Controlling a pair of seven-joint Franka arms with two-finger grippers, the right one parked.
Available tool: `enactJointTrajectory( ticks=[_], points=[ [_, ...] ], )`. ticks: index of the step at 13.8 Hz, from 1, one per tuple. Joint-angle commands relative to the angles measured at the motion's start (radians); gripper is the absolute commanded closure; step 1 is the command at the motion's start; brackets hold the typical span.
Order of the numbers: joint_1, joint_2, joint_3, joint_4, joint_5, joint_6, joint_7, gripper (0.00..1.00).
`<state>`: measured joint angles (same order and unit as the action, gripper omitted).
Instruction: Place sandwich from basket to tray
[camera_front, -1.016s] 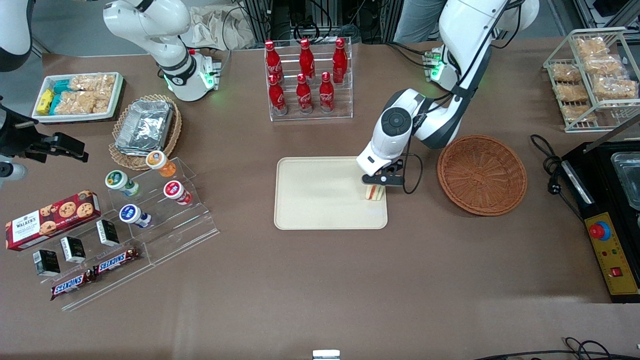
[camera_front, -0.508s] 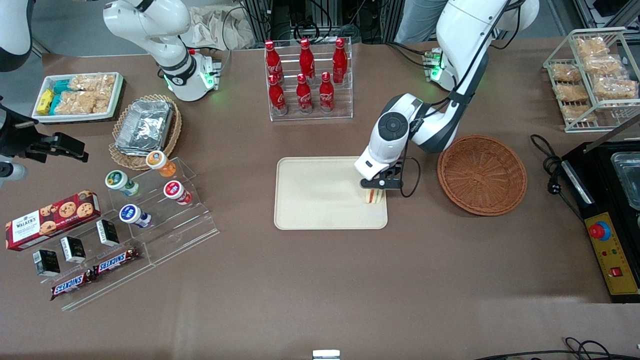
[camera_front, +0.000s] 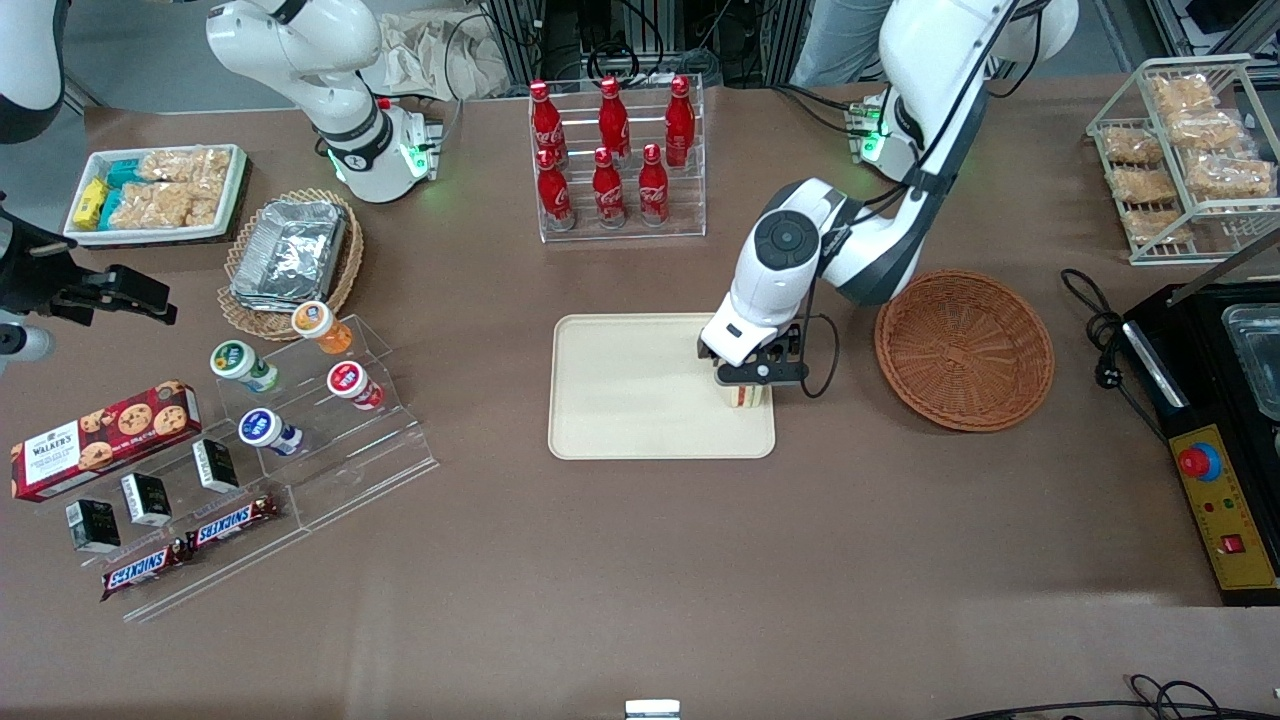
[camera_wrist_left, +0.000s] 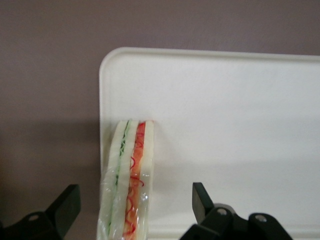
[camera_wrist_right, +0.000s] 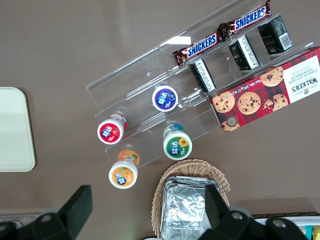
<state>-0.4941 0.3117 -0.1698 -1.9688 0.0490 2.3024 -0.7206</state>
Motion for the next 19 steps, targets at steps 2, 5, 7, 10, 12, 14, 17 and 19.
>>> enactJointTrajectory(
  ticks=[2,5,7,10,12,14,17,19],
  points=[
    [0.012,-0.068,0.015,0.265,0.054,-0.352,-0.02,0.0],
    [0.104,-0.126,0.013,0.364,0.032,-0.463,0.045,0.0],
    [0.216,-0.19,0.012,0.364,-0.03,-0.512,0.146,0.0],
    [0.391,-0.282,0.013,0.366,-0.101,-0.625,0.386,0.0],
    [0.457,-0.339,0.022,0.36,-0.106,-0.67,0.434,0.0],
    [0.46,-0.422,0.074,0.312,-0.107,-0.693,0.476,0.0],
    [0.462,-0.451,0.095,0.291,-0.107,-0.708,0.503,0.0],
    [0.462,-0.439,0.093,0.297,-0.106,-0.713,0.504,0.0]
  ],
)
